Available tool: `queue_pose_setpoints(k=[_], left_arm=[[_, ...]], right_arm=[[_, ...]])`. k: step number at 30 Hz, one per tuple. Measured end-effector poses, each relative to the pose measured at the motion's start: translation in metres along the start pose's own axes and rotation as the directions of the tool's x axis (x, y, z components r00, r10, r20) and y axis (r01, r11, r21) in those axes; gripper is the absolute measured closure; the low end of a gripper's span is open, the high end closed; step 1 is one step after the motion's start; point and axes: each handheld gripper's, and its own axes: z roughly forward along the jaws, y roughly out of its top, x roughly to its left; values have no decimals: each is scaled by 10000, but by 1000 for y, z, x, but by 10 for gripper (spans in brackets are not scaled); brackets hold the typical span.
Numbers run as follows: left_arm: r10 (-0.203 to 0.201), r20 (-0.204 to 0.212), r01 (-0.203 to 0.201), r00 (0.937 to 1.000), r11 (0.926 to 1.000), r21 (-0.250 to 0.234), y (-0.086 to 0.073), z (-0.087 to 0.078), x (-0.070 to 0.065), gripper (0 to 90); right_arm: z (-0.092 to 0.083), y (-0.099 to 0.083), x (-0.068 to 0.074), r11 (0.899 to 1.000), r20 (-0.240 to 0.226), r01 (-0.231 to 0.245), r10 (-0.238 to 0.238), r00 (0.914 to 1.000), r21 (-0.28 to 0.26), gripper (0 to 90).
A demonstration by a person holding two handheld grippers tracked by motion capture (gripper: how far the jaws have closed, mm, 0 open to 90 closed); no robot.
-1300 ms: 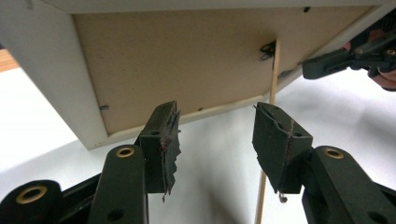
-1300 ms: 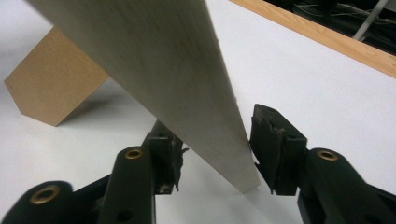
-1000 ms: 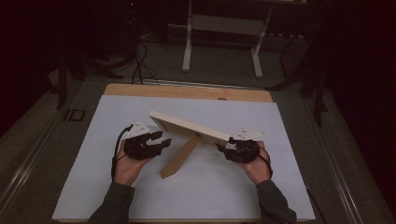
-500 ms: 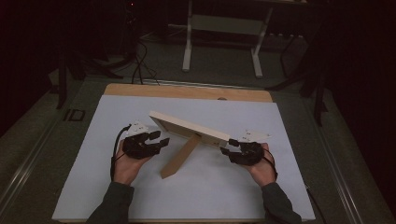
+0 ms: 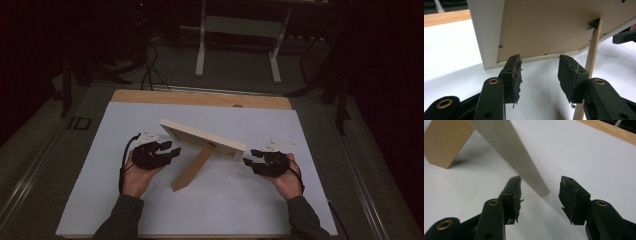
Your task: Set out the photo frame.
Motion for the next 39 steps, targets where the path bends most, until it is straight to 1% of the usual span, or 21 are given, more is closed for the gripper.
queue_pose_setpoints(k=[3,4,5,8,9,11,13,14,17,18,19,22,23,26,29,34,36,39], left_arm=[[-150,-85,149,9999,9999,-80,1,-1,1,552],[-173,-59,172,9998,9998,-66,1,-1,2,557],[-173,-59,172,9998,9998,-66,1,-1,2,562],[-229,-225,225,9995,9996,-145,2,-1,2,597],[-229,-225,225,9995,9996,-145,2,-1,2,614],[-431,-286,419,9987,9983,-406,5,-4,5,654],[-505,-300,490,9983,9977,-471,5,-4,6,680],[-567,-344,549,9978,9972,-509,5,-5,7,689],[-588,-537,555,9968,9966,-614,7,-6,9,724],[-588,-537,555,9968,9966,-614,7,-6,9,740],[-566,-558,532,9968,9967,-612,9,-5,9,766],[-528,-624,489,9967,9969,-621,12,-4,8,792],[-469,-632,429,9969,9971,-627,14,-2,7,813],[-462,-624,421,9970,9969,-661,17,-1,6,853],[-370,-603,335,9975,9977,-592,19,3,4,892],[-280,-546,251,9981,9983,-522,21,6,2,899],[-237,-513,212,9984,9986,-475,22,11,0,900],[-206,-502,183,9985,9988,-461,23,13,-1,900]], right_arm=[[-2,2,-1,9999,157,-67,69,9999,-125,543],[-2,3,-2,9997,252,-156,161,9996,-165,552],[-2,3,-2,9997,252,-156,161,9996,-165,552],[-2,6,-2,9984,456,-369,389,9982,-437,592],[-2,7,-2,9974,433,-485,508,9978,-529,606],[-2,9,-3,9933,329,-836,864,9957,-794,638],[-2,10,-3,9897,258,-1052,1082,9938,-969,676],[-1,11,-3,9893,272,-1071,1102,9935,-987,699],[1,14,-2,9882,321,-1109,1149,9929,-1059,758],[1,14,-2,9882,321,-1109,1149,9929,-1059,758],[2,16,-1,9881,309,-1085,1124,9932,-1087,795],[4,18,1,9883,303,-1050,1090,9936,-1103,818],[5,20,3,9881,267,-1055,1091,9937,-1119,836],[5,21,4,9885,238,-1017,1050,9942,-1121,848],[6,23,4,9883,163,-1009,1034,9945,-1142,874],[6,23,4,9886,95,-995,1013,9948,-1130,894],[7,22,5,9898,33,-934,943,9955,-1080,898],[6,22,5,9895,17,-953,960,9954,-1083,898]])
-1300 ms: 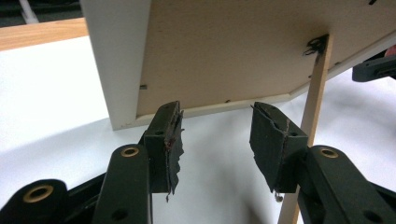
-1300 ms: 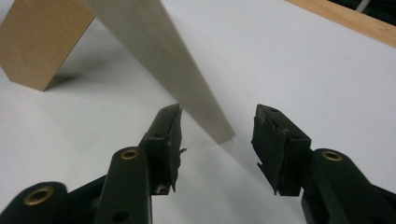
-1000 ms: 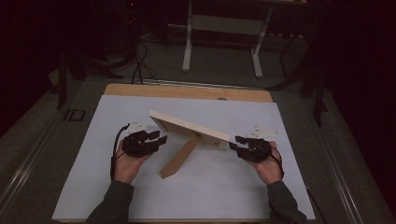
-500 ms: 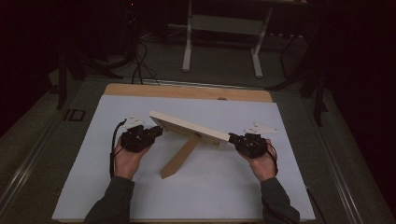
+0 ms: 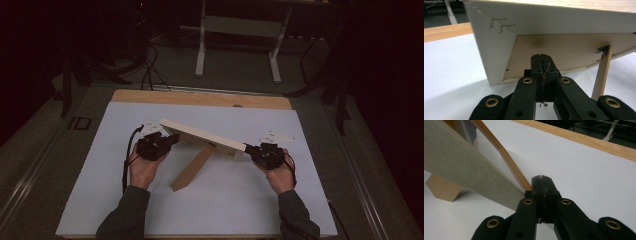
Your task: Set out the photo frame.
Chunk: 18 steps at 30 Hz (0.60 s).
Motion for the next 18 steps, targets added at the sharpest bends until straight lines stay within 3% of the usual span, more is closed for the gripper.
queue_pose_setpoints(k=[18], left_arm=[[-78,-5,78,10000,9999,72,3,5,2,900]], right_arm=[[0,0,0,10000,-105,67,-66,9999,59,899]])
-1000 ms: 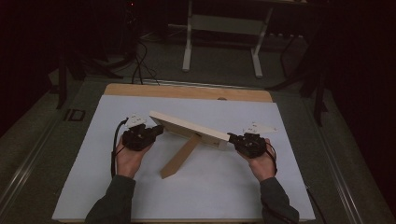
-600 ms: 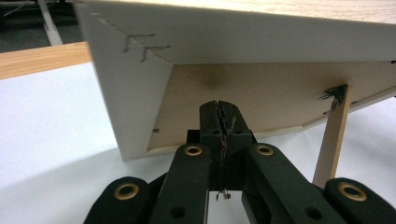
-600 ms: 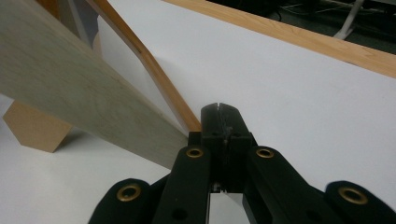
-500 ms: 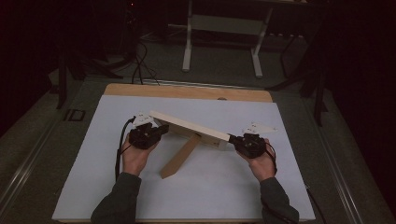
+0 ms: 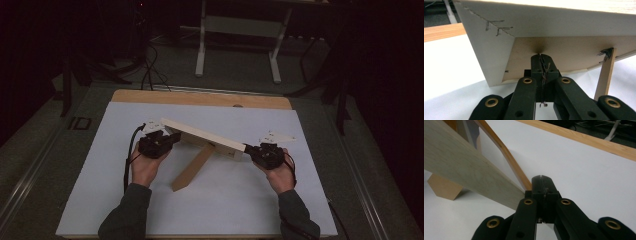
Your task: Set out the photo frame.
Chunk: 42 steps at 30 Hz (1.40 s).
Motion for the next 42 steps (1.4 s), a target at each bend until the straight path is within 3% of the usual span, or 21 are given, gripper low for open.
queue_pose_setpoints(k=[8,16,42], left_arm=[[-75,-70,76,9999,9999,84,2,2,2,900],[-182,144,179,9997,9997,185,5,4,1,900],[277,453,-294,9986,9988,383,18,12,-19,900]], right_arm=[[0,0,1,9999,-70,99,-99,9999,55,899],[0,0,3,9998,-92,196,-195,9998,90,899],[-1,0,12,9989,-119,465,-463,9989,95,900]])
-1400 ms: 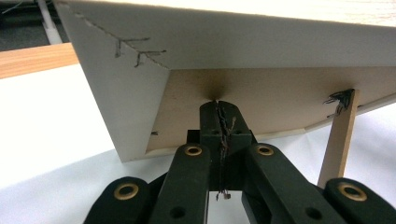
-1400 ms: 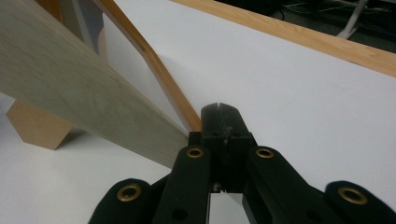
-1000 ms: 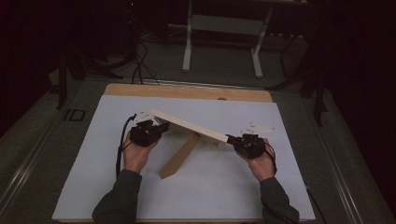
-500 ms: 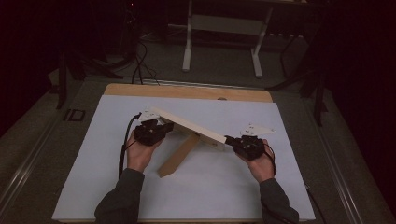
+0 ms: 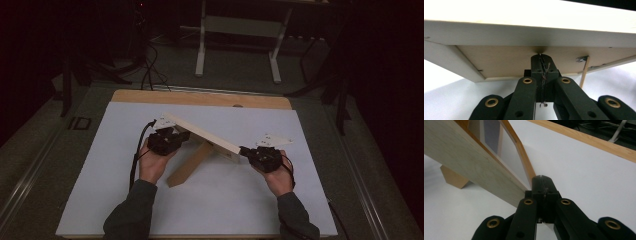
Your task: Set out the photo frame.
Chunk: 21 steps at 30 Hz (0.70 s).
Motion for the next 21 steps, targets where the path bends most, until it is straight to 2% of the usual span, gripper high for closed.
queue_pose_setpoints(k=[21], left_arm=[[267,451,-265,9986,9996,-53,9,2,-17,900]], right_arm=[[1,0,6,9998,-214,182,-183,9996,-33,900]])
